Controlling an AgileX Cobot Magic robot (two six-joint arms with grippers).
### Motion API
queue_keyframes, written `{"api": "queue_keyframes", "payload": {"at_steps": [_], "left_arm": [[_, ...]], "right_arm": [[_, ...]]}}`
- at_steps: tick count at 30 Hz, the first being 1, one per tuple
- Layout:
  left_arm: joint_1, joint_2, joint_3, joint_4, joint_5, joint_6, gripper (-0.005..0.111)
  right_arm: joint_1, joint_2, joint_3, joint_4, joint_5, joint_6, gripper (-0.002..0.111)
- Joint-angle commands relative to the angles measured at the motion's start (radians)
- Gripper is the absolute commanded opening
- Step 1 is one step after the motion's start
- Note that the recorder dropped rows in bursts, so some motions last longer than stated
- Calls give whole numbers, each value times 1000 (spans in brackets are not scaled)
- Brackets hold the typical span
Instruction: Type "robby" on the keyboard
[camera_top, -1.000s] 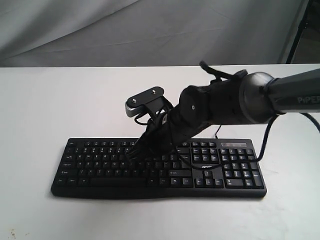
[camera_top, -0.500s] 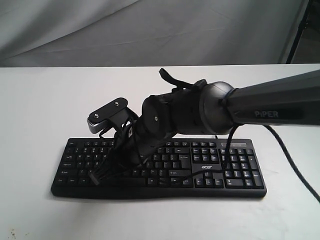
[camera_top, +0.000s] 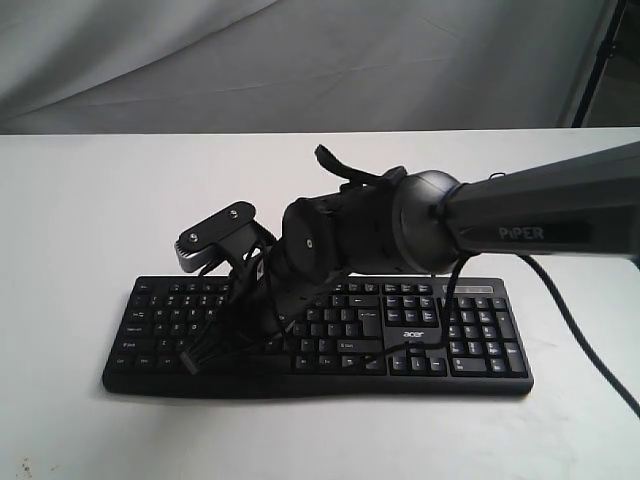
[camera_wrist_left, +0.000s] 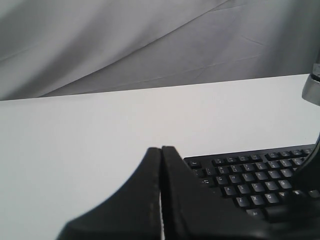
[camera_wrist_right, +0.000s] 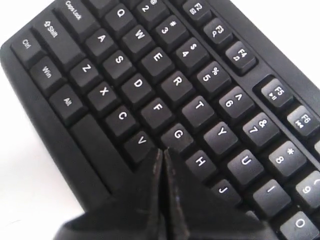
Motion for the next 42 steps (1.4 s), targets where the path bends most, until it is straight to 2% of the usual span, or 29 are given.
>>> {"api": "queue_keyframes", "payload": {"at_steps": [1, 31, 42], "left_arm": [[-6, -3, 4, 5, -7, -3, 0], [-6, -3, 4, 5, -7, -3, 0], [-6, -3, 4, 5, -7, -3, 0]], "right_arm": [[0, -1, -6, 5, -13, -6, 0], [9, 24, -6, -3, -23, -6, 0], [-49, 18, -191, -87, 116, 46, 0]]}}
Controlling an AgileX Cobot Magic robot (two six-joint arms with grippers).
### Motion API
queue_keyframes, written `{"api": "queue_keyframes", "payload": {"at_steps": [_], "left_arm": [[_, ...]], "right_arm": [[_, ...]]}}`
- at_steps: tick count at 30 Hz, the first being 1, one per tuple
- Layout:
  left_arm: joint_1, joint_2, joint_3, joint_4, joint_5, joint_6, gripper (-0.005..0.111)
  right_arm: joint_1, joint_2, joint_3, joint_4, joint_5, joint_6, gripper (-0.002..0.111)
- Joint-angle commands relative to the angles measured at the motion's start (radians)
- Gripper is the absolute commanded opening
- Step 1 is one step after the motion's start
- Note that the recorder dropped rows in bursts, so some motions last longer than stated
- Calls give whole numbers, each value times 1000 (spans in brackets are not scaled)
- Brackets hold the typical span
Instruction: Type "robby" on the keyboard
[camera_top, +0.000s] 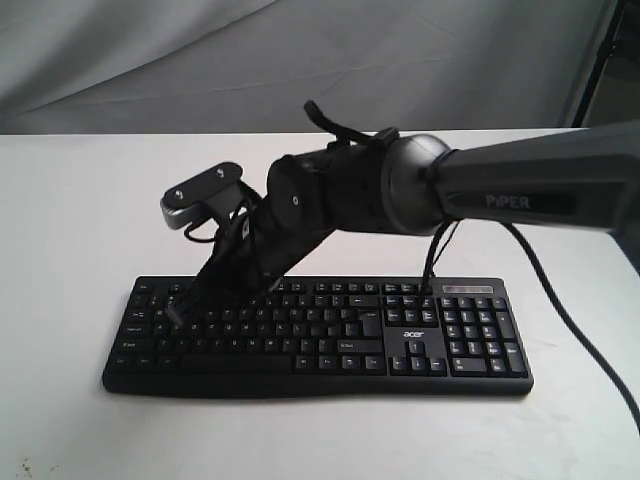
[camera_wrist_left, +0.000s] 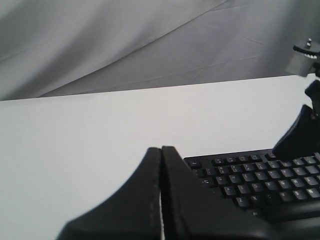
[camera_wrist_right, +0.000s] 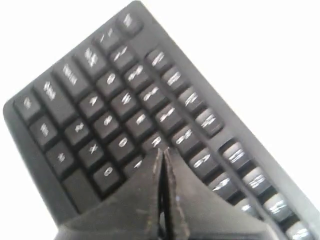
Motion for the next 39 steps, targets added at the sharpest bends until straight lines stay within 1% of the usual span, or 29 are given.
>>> {"api": "queue_keyframes", "payload": {"at_steps": [1, 12, 20, 26, 30, 39], "left_arm": [[-6, -3, 4, 5, -7, -3, 0], [-6, -3, 4, 5, -7, -3, 0], [-6, -3, 4, 5, -7, -3, 0], [-6, -3, 4, 5, -7, -3, 0], [-6, -3, 4, 5, -7, -3, 0], [-6, -3, 4, 5, -7, -3, 0]], "right_arm": [[-25, -9, -40, -20, 41, 4, 0], [-27, 46, -28, -16, 37, -2, 0], [-27, 45, -23, -39, 39, -2, 0], [-37, 45, 24, -27, -15, -2, 0], [-37, 45, 24, -25, -37, -2, 0], [-37, 75, 24, -15, -35, -6, 0]]}}
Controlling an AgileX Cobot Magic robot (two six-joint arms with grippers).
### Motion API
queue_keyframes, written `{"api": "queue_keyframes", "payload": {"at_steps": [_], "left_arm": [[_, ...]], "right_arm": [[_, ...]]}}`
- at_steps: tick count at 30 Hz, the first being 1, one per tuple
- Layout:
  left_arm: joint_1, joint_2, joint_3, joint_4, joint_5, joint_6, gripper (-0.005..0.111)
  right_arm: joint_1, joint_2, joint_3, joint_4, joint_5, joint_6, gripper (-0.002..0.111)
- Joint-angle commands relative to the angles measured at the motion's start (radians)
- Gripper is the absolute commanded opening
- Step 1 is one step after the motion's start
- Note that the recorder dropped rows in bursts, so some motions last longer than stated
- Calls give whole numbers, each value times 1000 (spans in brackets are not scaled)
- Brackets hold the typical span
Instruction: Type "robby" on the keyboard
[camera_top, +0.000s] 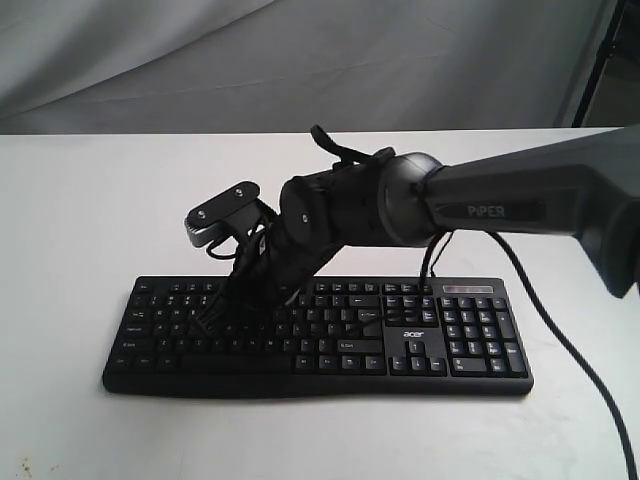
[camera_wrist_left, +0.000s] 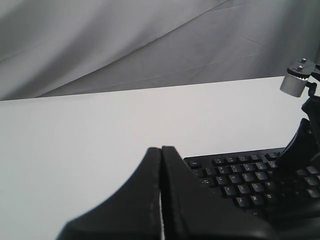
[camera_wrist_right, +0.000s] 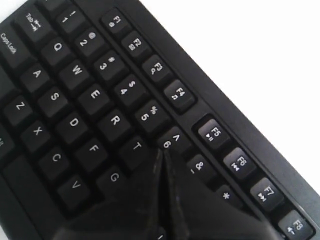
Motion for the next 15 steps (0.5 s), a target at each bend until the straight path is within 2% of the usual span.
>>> {"api": "queue_keyframes", "payload": {"at_steps": [1, 8, 11, 15], "left_arm": [[-6, -3, 4, 5, -7, -3, 0], [-6, -3, 4, 5, -7, -3, 0], [-6, -3, 4, 5, -7, -3, 0], [-6, -3, 4, 5, -7, -3, 0]], "right_arm": [[-8, 18, 7, 6, -12, -7, 0], [-8, -94, 42, -21, -8, -2, 0], [-8, -228, 152, -21, -71, 4, 0], [-8, -484, 403, 14, -169, 9, 0]]}}
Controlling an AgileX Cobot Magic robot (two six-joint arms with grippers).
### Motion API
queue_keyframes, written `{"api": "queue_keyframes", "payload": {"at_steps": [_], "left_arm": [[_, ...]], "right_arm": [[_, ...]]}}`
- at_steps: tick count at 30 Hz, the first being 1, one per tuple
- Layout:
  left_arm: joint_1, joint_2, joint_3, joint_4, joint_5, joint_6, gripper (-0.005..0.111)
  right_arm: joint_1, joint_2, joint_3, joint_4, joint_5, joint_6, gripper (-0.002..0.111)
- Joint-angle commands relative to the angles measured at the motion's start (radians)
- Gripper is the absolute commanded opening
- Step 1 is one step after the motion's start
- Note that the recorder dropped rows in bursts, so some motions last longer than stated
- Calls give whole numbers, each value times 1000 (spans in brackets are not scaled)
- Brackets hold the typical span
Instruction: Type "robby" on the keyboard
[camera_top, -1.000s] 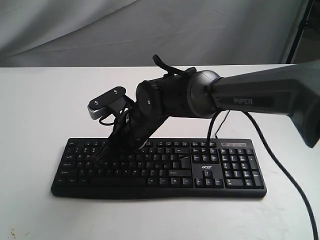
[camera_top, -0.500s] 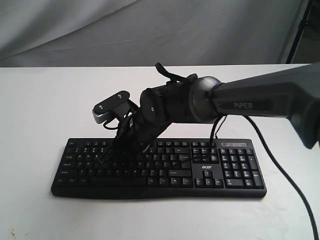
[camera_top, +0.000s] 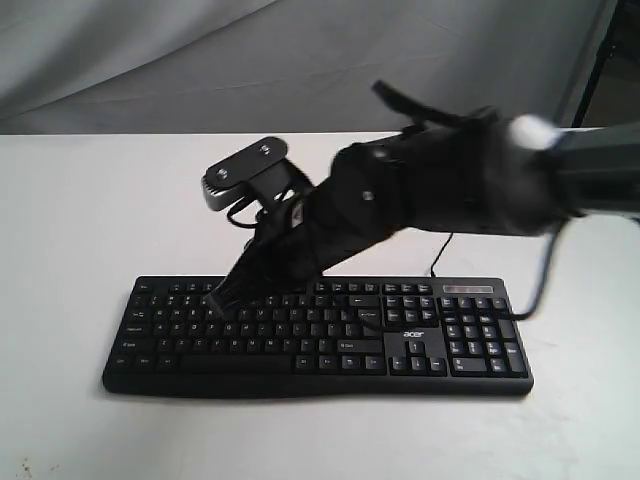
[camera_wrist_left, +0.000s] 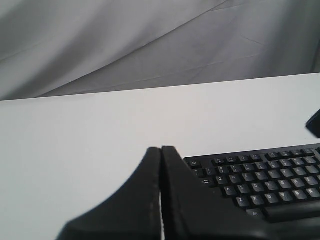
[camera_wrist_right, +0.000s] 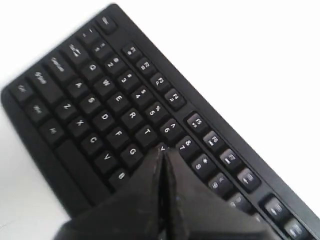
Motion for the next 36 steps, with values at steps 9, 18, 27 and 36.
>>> {"api": "queue_keyframes", "payload": {"at_steps": [9, 18, 27, 36], "left_arm": [[-6, -3, 4, 5, -7, -3, 0], [-6, -3, 4, 5, -7, -3, 0], [-6, -3, 4, 5, -7, -3, 0], [-6, -3, 4, 5, -7, -3, 0]], "right_arm": [[-8, -692, 715, 151, -460, 9, 0], [-9, -861, 830, 260, -576, 9, 0], [-78, -1204, 1046, 260, -622, 0, 0], [-554, -1675, 1128, 130, -443, 2, 0]]}}
